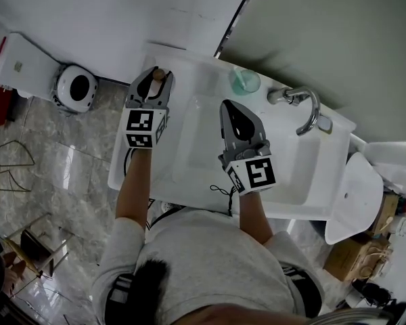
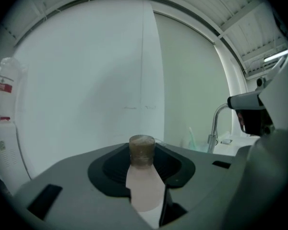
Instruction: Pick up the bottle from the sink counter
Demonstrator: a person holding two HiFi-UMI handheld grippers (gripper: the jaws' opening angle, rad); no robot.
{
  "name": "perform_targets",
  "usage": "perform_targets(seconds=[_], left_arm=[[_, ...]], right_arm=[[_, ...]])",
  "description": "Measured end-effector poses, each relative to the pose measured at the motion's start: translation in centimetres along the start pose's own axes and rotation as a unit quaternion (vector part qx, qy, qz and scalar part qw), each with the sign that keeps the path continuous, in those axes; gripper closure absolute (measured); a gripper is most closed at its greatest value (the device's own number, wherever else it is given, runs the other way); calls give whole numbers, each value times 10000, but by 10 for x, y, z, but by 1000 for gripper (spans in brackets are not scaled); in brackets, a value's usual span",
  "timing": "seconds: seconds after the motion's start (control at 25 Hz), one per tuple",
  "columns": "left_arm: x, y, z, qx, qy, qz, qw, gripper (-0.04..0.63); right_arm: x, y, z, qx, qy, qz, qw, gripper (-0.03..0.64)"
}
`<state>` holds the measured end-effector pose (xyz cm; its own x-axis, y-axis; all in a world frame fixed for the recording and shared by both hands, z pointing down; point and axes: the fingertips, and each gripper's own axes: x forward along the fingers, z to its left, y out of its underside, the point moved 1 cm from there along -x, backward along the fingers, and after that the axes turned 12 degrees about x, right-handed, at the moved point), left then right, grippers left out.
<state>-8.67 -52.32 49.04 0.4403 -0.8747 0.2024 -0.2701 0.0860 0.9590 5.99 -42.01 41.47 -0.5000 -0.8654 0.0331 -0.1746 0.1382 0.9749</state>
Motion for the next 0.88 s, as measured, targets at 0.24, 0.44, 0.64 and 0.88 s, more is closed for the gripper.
perform_targets(seconds=[0.24, 0.44, 0.64, 0.88], left_arm=[[-51, -23, 2, -139, -27, -66, 9999, 454], [-97, -42, -2, -108, -66, -194, 9997, 453], [-140, -57, -6, -37, -34, -308, 9995, 454], [-190, -76, -16, 13, -49, -477, 9988, 453]], right_arm=[[-14, -8, 17, 14, 33, -129, 9999, 607], [-32, -16, 34, -14, 59, -219, 9997, 607], [-49, -21, 53, -50, 85, -341, 9994, 608], [-76, -35, 72, -184, 185, -527, 9983, 607]])
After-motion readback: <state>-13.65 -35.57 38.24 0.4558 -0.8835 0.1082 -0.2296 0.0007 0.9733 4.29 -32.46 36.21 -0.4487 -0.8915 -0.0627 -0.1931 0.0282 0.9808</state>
